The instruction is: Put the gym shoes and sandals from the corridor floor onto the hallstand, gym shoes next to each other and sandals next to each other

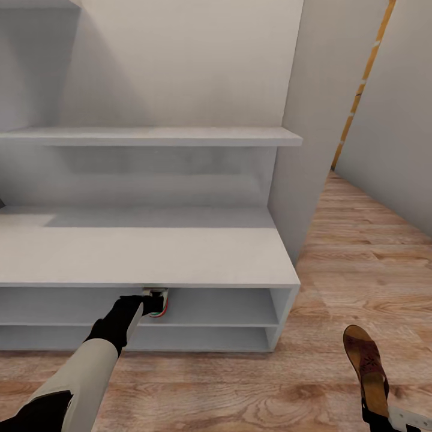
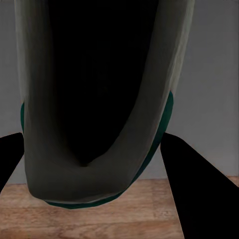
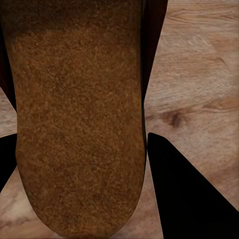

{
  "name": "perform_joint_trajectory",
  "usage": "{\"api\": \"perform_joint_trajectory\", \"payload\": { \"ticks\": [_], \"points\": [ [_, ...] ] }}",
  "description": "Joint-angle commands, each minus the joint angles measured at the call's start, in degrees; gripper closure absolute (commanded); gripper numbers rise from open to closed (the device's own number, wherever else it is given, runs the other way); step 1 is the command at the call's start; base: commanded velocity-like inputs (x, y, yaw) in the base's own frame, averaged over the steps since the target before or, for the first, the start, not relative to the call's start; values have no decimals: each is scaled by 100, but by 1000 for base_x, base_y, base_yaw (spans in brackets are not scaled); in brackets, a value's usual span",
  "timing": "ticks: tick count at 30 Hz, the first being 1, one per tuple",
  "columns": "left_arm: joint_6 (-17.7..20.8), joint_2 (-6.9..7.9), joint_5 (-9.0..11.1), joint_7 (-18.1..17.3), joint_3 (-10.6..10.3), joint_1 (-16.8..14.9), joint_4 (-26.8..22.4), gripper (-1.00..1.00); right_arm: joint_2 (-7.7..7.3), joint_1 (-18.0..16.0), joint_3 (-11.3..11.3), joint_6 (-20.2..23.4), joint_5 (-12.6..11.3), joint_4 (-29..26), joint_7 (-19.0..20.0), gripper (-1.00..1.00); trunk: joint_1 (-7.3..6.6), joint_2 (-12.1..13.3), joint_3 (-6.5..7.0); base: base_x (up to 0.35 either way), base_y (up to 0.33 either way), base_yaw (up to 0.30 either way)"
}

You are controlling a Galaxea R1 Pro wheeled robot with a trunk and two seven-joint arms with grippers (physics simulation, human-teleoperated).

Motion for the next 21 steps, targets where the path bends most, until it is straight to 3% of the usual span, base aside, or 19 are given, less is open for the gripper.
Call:
{"api": "perform_joint_trajectory", "payload": {
  "ticks": [1, 11, 12, 21],
  "points": [
    [25, -9, -64, -52, 46, -2, -10, 100, 0, -5, -22, -17, 47, 7, -22, 100, -1, -2, -5, 5, 0, 0],
    [19, -9, -64, -60, 45, -3, -10, 100, -2, -5, -22, -17, 47, 7, -22, 100, -1, -2, -5, 0, 0, 0],
    [15, -7, -61, -63, 45, -3, -10, -100, -4, -5, -22, -17, 47, 7, -22, 100, -1, -2, -5, 0, 0, 0],
    [16, 0, -47, -69, 37, -3, -7, -100, 1, -5, -22, -17, 47, 7, -22, 100, -1, -2, -5, -12, 0, 0]
  ]
}}
